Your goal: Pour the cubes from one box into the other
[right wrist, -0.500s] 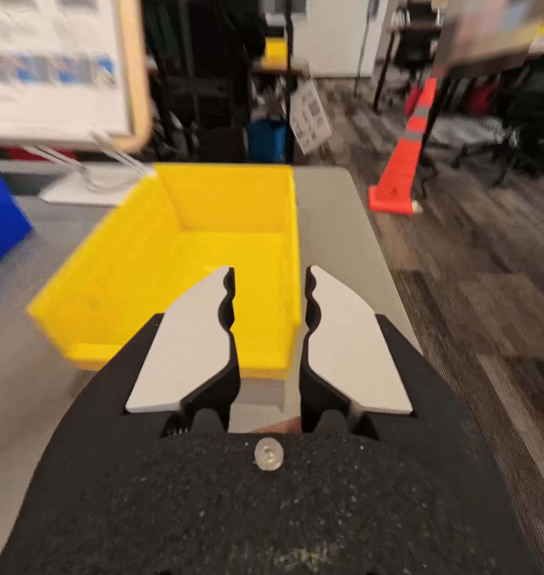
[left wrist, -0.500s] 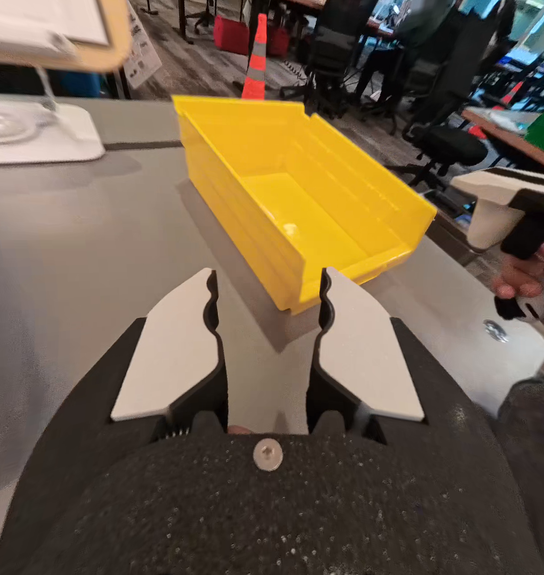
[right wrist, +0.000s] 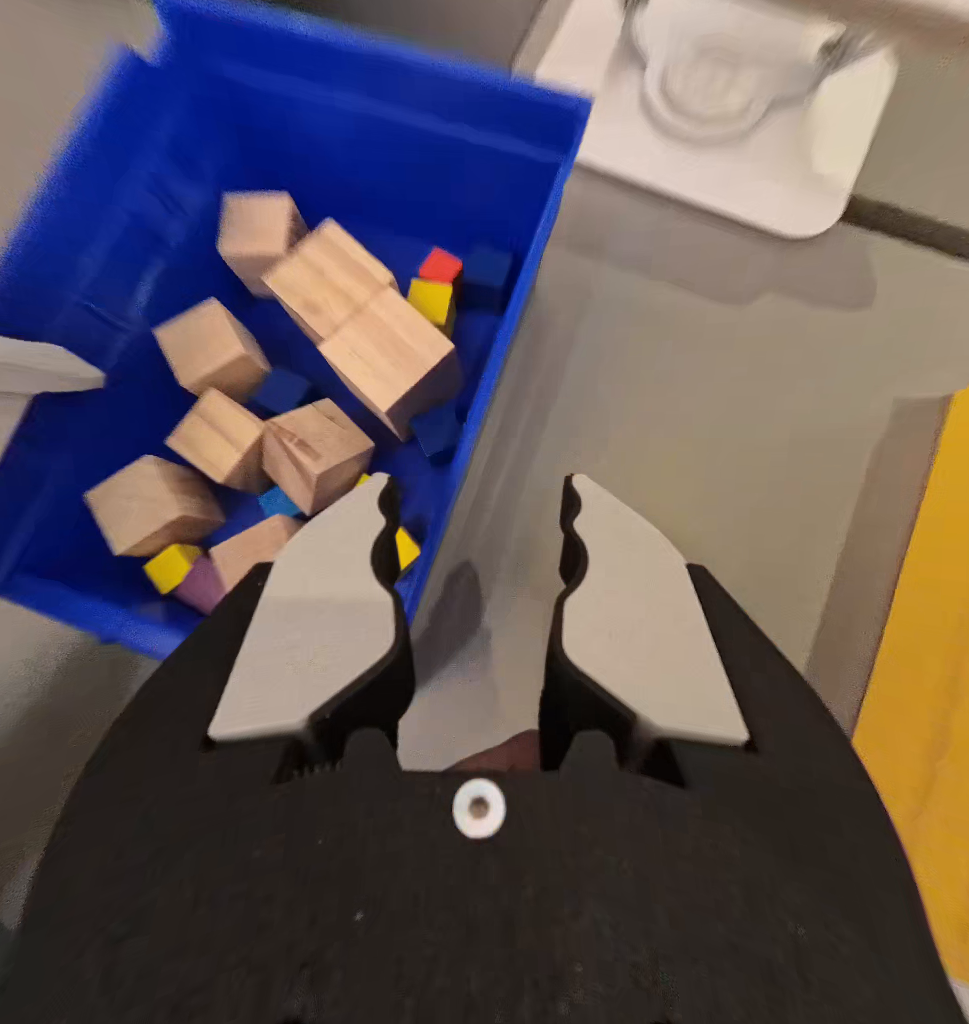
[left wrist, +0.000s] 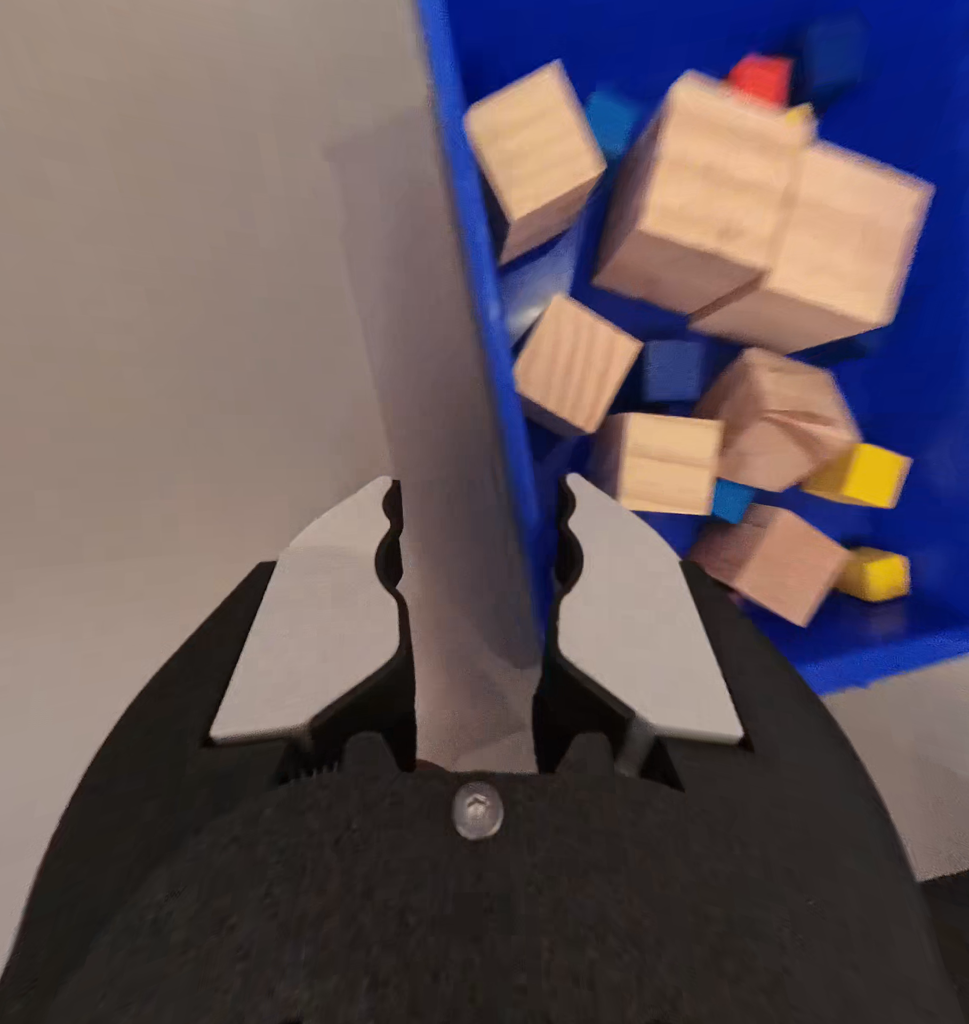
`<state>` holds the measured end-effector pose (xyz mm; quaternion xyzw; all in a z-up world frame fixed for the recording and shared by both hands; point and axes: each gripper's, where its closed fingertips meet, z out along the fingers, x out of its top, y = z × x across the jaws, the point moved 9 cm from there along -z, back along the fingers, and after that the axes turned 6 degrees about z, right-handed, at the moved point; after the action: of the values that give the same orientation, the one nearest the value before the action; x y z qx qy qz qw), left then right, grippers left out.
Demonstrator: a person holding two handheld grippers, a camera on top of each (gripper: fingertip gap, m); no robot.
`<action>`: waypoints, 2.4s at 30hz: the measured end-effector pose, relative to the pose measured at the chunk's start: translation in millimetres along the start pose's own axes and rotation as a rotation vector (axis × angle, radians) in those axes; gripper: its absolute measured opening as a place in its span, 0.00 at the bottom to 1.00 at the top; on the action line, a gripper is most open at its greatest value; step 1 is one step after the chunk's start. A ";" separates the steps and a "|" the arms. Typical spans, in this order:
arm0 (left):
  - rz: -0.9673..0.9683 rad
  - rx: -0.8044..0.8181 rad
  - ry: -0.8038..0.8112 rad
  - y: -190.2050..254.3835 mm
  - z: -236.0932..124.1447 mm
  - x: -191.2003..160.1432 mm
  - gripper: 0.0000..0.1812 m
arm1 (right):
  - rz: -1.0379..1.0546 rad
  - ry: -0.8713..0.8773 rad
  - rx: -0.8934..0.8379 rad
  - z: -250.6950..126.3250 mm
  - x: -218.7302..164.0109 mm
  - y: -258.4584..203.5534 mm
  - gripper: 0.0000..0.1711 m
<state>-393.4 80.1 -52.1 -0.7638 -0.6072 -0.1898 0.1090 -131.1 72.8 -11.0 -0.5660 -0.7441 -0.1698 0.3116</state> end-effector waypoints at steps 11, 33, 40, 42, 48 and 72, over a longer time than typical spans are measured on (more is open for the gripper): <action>0.079 -0.007 -0.095 -22.0 10.6 14.0 0.03 | 0.090 -0.340 -0.090 70.9 8.2 -49.2 0.03; 0.025 -0.023 -0.084 -194.2 -11.4 -2.6 0.03 | 0.128 -0.202 0.103 124.0 46.7 -190.8 0.10; -0.027 0.060 0.338 -187.6 -121.5 3.7 0.20 | -0.079 0.306 0.252 8.2 65.8 -130.1 0.18; -0.027 0.052 0.607 -160.4 -157.9 -13.1 0.21 | -0.101 0.437 0.232 -37.7 48.7 -95.6 0.18; -0.112 -0.021 0.900 -65.2 -140.8 -119.7 0.26 | -0.080 0.703 -0.134 -143.7 -59.3 46.6 0.17; -0.076 -0.160 0.733 23.8 -79.2 -240.5 0.28 | 0.106 0.594 -0.235 -146.3 -256.2 154.6 0.27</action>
<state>-428.6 -170.1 -80.5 -0.6282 -0.5393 -0.5011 0.2519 97.6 -157.9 -85.1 -0.5618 -0.5654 -0.3959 0.4560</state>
